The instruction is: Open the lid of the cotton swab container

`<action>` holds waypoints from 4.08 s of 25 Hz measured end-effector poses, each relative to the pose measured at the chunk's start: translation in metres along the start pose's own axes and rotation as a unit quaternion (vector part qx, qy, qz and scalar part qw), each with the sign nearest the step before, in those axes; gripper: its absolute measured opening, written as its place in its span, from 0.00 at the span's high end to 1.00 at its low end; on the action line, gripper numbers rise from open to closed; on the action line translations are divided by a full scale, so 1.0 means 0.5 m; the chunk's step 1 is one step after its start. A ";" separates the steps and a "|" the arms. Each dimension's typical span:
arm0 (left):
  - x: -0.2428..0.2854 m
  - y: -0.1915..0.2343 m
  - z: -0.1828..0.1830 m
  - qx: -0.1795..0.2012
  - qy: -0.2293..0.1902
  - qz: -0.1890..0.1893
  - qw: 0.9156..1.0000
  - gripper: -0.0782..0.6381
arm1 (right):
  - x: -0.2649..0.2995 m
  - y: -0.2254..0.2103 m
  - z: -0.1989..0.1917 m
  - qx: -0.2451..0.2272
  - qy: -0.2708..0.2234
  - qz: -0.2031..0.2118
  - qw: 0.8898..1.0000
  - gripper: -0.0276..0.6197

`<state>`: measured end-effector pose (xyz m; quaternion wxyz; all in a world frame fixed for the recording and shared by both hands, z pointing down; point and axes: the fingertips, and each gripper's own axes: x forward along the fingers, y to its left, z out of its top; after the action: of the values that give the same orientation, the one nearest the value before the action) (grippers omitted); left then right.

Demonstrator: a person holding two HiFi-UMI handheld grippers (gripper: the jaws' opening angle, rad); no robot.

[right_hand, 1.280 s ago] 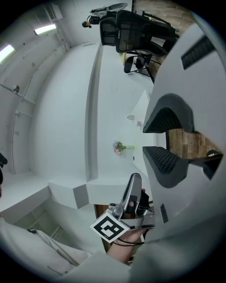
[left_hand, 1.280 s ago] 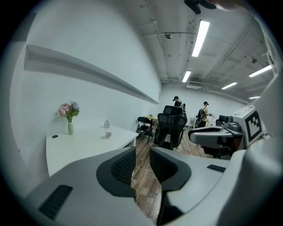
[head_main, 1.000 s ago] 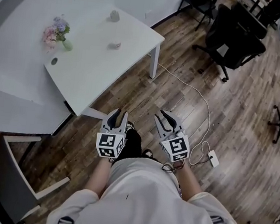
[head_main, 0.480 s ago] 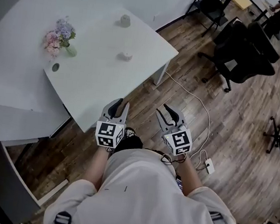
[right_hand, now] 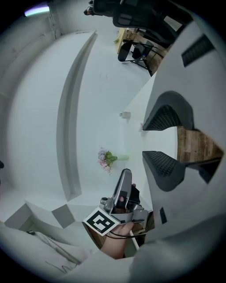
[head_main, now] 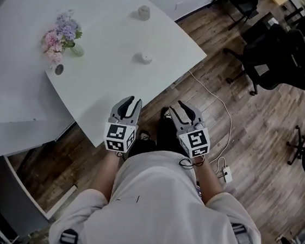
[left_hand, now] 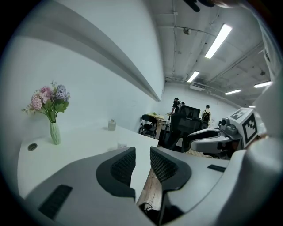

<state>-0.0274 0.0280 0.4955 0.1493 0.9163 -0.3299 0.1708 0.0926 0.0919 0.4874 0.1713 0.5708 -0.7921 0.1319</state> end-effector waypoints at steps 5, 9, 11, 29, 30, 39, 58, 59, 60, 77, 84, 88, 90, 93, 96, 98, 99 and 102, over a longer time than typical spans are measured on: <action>0.079 0.048 0.019 -0.013 0.008 0.024 1.000 0.74 | 0.095 -0.055 0.027 -0.009 0.006 0.033 0.999 0.73; 0.156 0.086 0.073 -0.014 0.008 0.052 0.999 0.74 | 0.174 -0.118 0.063 -0.031 0.007 0.075 0.997 0.71; 0.189 0.099 0.102 -0.009 0.011 0.062 0.998 0.74 | 0.207 -0.152 0.094 -0.040 -0.001 0.091 0.995 0.71; 0.280 0.182 0.029 -0.072 0.096 0.164 0.979 0.74 | 0.437 -0.215 -0.010 -0.083 0.073 0.213 0.971 0.64; 0.277 0.187 0.024 -0.075 0.098 0.164 0.979 0.74 | 0.450 -0.208 -0.019 -0.084 0.081 0.213 0.970 0.63; 0.295 0.239 -0.018 -0.073 0.117 0.125 0.982 0.74 | 0.539 -0.166 -0.084 -0.088 0.135 0.186 0.969 0.57; 0.270 0.320 -0.053 -0.097 0.130 0.109 0.981 0.74 | 0.651 -0.142 -0.114 -0.102 0.157 0.148 0.971 0.59; 0.267 0.322 -0.054 -0.099 0.129 0.112 0.980 0.74 | 0.653 -0.142 -0.113 -0.103 0.157 0.150 0.971 0.59; 0.264 0.323 -0.055 -0.101 0.128 0.115 0.980 0.74 | 0.656 -0.141 -0.112 -0.103 0.157 0.151 0.970 0.59; 0.221 0.341 -0.066 -0.122 0.112 0.143 0.976 0.74 | 0.671 -0.097 -0.067 -0.064 0.151 0.222 0.961 0.56; 0.221 0.330 -0.022 -0.130 0.082 0.094 0.984 0.74 | 0.637 -0.054 -0.015 -0.046 0.145 0.331 0.931 0.56; 0.219 0.304 0.034 -0.105 0.068 0.027 0.992 0.72 | 0.597 -0.017 0.021 -0.072 0.153 0.399 0.901 0.56; 0.219 0.290 0.065 -0.062 0.069 -0.001 0.996 0.68 | 0.572 0.005 0.030 -0.098 0.163 0.445 0.875 0.56; 0.227 0.262 0.102 -0.004 0.070 -0.046 0.996 0.59 | 0.531 0.032 0.051 -0.144 0.168 0.504 0.835 0.56; 0.237 0.222 0.119 0.031 0.069 -0.096 0.992 0.48 | 0.504 0.053 0.074 -0.163 0.162 0.534 0.813 0.56; 0.243 0.199 0.122 0.052 0.074 -0.118 0.989 0.44 | 0.491 0.061 0.086 -0.171 0.159 0.546 0.805 0.56; 0.245 0.192 0.124 0.057 0.074 -0.123 0.988 0.43 | 0.486 0.063 0.090 -0.178 0.159 0.551 0.800 0.56; 0.247 0.187 0.128 0.043 0.063 -0.127 0.989 0.43 | 0.467 0.070 0.092 -0.192 0.165 0.571 0.781 0.56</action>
<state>0.0143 -0.1341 0.5041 0.1506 0.9438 -0.1932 0.2220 -0.0138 -0.1164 0.5436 0.2984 -0.0616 -0.9417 0.1427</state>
